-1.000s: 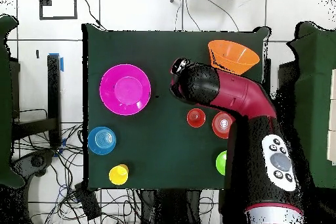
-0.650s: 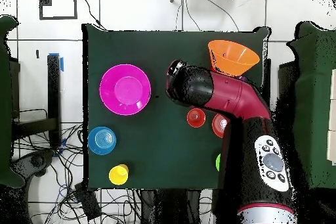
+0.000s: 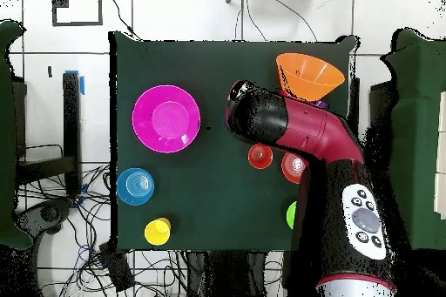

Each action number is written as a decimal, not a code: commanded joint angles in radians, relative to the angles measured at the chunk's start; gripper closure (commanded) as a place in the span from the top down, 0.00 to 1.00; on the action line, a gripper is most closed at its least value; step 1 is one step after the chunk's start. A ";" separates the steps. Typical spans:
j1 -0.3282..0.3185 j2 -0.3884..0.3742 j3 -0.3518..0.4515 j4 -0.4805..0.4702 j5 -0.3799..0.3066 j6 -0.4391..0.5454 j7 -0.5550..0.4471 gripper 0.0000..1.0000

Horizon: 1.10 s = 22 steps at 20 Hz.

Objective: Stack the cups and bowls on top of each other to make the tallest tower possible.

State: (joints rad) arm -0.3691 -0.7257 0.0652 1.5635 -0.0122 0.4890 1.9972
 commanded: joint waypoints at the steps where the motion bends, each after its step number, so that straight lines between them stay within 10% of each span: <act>1: 0.032 0.073 0.014 0.069 0.019 -0.035 0.162 1.00; 22: 0.073 0.083 -0.033 0.058 0.051 -0.030 0.154 1.00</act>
State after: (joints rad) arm -0.3250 -0.6813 0.0038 1.5648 0.0189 0.4672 1.9972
